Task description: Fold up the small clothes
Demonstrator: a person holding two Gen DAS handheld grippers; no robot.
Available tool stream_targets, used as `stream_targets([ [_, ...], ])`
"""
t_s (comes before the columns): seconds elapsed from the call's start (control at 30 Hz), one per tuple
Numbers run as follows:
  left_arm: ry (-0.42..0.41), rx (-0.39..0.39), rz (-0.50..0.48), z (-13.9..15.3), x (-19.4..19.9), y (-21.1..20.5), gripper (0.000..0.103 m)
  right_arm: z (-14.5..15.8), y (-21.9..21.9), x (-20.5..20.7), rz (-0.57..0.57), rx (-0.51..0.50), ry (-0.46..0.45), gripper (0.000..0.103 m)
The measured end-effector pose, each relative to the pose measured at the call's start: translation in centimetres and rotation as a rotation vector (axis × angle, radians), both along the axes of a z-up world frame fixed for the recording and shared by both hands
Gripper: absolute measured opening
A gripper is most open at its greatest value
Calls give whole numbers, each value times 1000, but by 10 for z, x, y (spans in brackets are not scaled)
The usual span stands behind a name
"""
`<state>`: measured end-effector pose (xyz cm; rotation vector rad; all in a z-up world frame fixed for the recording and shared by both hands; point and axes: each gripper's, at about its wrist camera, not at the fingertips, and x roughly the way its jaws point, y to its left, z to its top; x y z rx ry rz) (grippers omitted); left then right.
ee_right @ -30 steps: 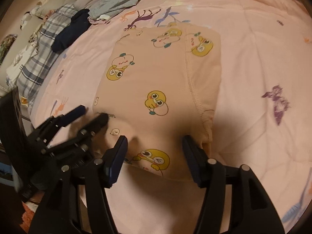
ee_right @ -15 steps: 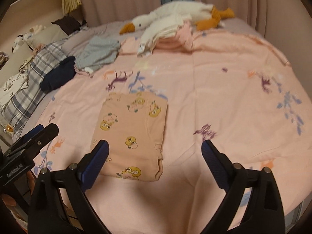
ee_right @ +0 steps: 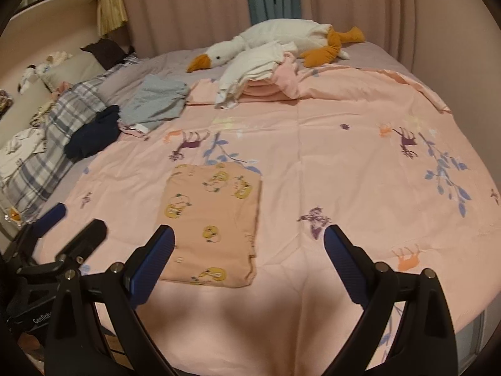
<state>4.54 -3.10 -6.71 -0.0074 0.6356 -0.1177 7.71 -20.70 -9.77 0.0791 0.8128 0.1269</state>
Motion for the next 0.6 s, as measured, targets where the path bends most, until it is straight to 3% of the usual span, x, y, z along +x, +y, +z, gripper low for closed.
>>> stream_targets([
  [0.43,32,-53,40,-2,3,11,102,-4,0,5,-8,-4,30,97],
  [0.6,14,-17,67,-1,3,8,102,-6,6,6,6,-25,36,97],
])
